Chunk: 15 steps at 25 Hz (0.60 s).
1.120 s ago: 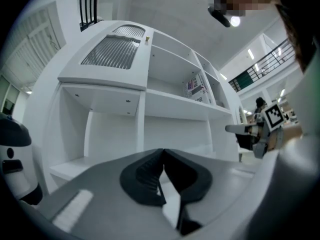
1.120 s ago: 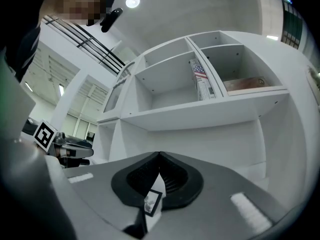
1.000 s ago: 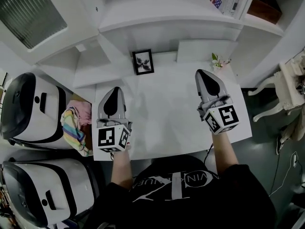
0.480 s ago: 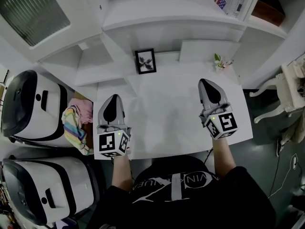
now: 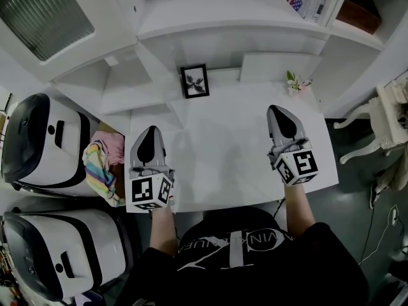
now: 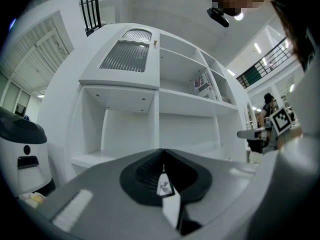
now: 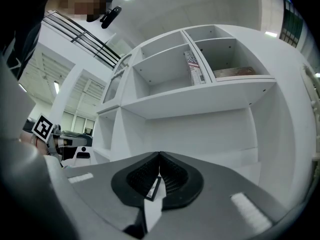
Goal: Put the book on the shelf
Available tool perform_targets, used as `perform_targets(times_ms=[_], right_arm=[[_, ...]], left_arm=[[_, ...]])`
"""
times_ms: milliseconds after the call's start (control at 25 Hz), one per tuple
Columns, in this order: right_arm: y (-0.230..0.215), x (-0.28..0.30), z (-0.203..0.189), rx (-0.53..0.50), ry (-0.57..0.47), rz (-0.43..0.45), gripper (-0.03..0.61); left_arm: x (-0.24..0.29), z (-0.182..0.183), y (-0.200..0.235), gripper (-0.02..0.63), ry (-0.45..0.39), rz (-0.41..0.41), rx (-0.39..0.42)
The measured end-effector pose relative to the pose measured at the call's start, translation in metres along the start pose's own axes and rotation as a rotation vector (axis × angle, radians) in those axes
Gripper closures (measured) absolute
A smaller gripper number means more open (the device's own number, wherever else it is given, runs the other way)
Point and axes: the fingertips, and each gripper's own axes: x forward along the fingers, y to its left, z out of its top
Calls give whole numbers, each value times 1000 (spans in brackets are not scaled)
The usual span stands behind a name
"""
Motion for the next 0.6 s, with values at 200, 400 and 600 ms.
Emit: perform_targets(times_ms=[200,400,600], right_arm=[[-3,-2,-2,-2,4,-12,571],[-7,-3,-4,7,9,-23,571],[-8,-1,-4,8,10,-24,571]], left_arm=[[1,-1,-1,614,-2,-2,-6],[1,1,-1,614,-3,-2,-5],[3,0,0,614,-5,1,-6]])
